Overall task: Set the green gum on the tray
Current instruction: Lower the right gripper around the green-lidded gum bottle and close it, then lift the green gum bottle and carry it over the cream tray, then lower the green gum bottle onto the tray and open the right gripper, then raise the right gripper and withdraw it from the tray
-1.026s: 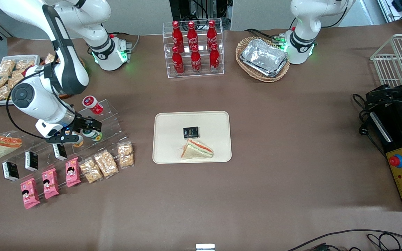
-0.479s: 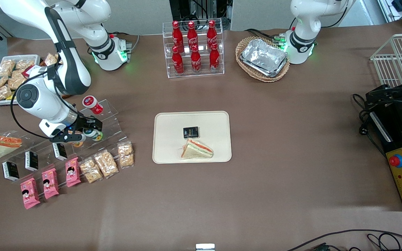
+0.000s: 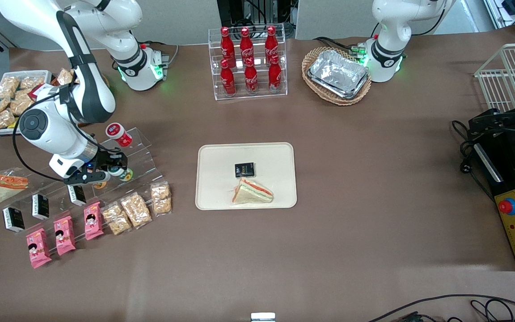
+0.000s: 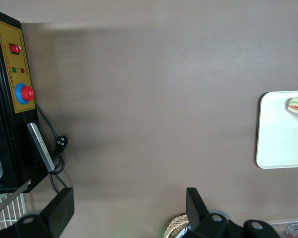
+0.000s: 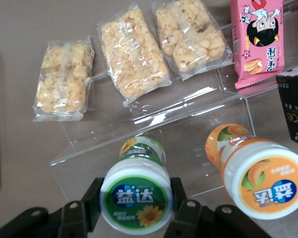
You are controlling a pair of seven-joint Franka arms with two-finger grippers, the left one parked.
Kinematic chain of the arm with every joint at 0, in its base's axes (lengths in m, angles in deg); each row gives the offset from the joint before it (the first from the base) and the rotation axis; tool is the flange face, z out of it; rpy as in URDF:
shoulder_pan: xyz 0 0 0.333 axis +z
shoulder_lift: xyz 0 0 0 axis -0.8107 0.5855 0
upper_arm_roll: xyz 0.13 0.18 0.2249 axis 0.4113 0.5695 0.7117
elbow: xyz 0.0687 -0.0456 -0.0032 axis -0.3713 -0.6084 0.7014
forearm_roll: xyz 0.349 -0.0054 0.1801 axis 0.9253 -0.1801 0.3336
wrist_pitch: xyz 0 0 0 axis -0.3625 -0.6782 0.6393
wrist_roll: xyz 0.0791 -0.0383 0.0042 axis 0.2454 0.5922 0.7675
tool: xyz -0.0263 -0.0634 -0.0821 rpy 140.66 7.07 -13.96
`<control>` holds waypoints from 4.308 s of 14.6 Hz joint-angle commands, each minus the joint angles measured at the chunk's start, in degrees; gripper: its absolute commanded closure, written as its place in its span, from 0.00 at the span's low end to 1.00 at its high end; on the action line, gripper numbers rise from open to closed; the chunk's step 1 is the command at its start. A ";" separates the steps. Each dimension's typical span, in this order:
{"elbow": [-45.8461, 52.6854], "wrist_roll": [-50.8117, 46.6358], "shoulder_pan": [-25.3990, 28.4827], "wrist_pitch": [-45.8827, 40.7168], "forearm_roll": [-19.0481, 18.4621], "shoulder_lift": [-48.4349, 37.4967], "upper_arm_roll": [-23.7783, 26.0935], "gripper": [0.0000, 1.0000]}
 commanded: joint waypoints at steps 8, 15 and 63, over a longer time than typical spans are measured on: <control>23.59 2.72 -0.90 -33.72 -0.63 -1.68 -0.62 0.71; 37.85 -1.55 0.41 -48.26 0.95 -0.80 1.56 0.71; 22.03 -7.39 2.89 -27.67 3.24 -1.05 3.77 0.00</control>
